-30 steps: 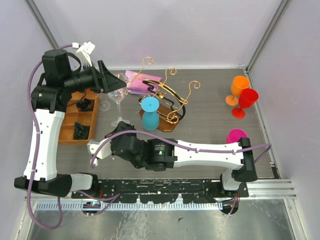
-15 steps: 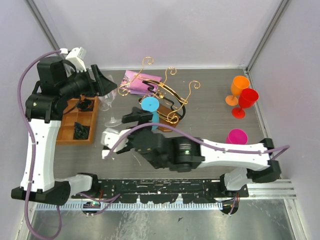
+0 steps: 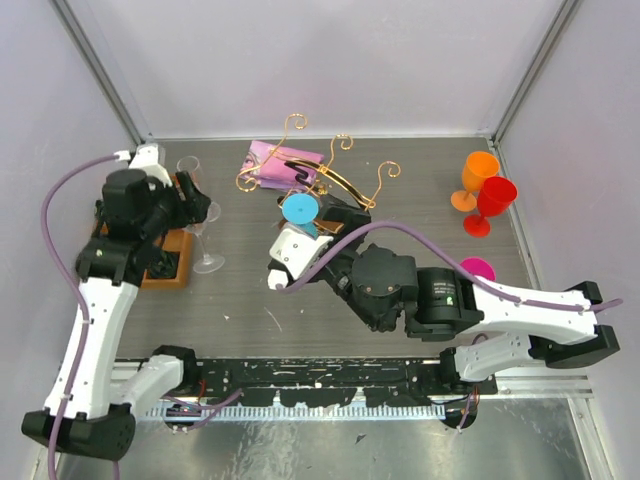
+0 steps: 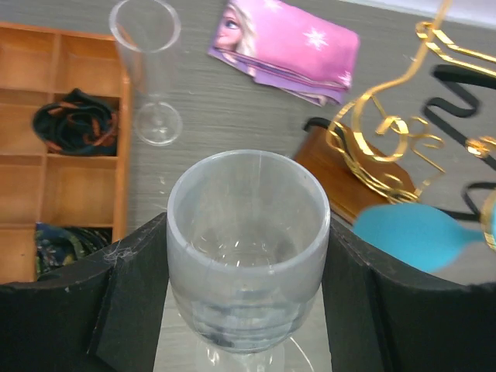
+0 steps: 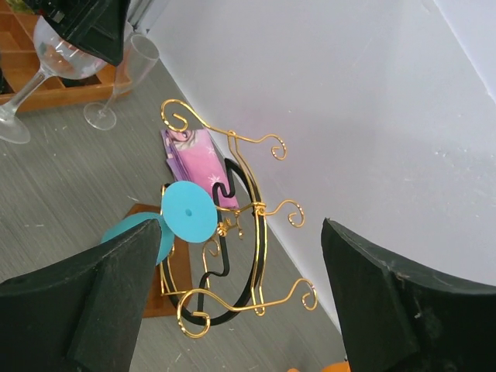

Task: Take the wine glass off the wine glass rack

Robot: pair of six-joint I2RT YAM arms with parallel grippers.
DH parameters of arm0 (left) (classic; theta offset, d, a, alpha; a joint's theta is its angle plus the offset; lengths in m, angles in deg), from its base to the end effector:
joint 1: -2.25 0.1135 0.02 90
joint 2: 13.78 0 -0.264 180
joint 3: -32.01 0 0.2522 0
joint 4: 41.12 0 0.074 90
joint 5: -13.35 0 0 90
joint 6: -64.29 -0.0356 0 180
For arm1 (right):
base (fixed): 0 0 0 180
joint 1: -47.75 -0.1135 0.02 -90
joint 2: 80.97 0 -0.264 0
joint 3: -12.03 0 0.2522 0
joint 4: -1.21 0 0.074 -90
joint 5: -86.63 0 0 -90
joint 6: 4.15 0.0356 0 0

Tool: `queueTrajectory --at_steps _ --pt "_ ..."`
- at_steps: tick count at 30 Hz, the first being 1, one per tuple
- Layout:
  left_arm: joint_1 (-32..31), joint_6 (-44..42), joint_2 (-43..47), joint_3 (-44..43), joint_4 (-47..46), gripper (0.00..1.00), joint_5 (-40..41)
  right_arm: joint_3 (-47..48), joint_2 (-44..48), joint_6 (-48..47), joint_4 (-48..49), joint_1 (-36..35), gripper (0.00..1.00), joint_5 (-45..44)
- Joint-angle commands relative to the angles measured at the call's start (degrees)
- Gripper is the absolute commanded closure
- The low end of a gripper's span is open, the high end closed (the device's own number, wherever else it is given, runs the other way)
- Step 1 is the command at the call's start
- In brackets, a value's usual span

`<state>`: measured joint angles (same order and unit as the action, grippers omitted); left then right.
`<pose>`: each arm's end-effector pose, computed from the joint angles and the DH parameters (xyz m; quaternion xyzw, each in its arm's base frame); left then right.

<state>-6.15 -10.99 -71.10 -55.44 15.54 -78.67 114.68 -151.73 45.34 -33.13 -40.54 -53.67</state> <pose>0.1914 -0.0295 0.4134 -0.0376 0.8496 -0.1201 0.5122 0.0347 0.2429 0.4919 -0.4624 0.5476 -0.0270 0.6969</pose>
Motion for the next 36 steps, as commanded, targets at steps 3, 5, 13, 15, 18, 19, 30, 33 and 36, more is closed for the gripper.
queueTrajectory --at_steps 3,5,13,15,18,19,30,33,36 --pt "0.15 -0.92 8.86 16.61 -29.23 0.38 15.24 -2.65 2.30 0.85 6.12 0.44 0.07 -0.94" --pt "0.14 -1.31 9.16 20.07 -34.18 0.38 17.72 -3.04 3.24 1.24 6.70 1.10 0.06 -0.94" --pt "-0.23 0.89 6.56 34.78 -54.62 0.40 21.88 -6.38 8.55 4.38 6.75 3.93 0.01 0.54" --pt "-1.05 0.37 4.81 36.98 -57.86 0.41 23.23 -7.69 9.59 4.48 6.75 4.87 0.00 1.07" --pt "-3.70 -2.67 2.36 39.58 -63.36 0.41 26.94 -8.84 10.44 4.69 6.78 6.25 0.00 2.24" --pt "-4.80 -4.18 1.34 40.27 -65.43 0.41 28.50 -8.99 10.54 4.77 6.76 6.70 0.00 2.59" --pt "-9.54 -13.33 -6.74 47.12 -86.46 0.37 38.17 -10.65 10.46 6.12 6.54 11.73 0.00 6.49" --pt "-9.86 -12.80 -7.46 48.94 -88.97 0.37 38.11 -10.60 10.27 6.20 6.24 12.75 0.00 7.30" --pt "-10.22 -12.07 -8.11 50.65 -91.48 0.36 38.32 -10.61 9.95 6.80 5.98 13.32 0.00 7.82"
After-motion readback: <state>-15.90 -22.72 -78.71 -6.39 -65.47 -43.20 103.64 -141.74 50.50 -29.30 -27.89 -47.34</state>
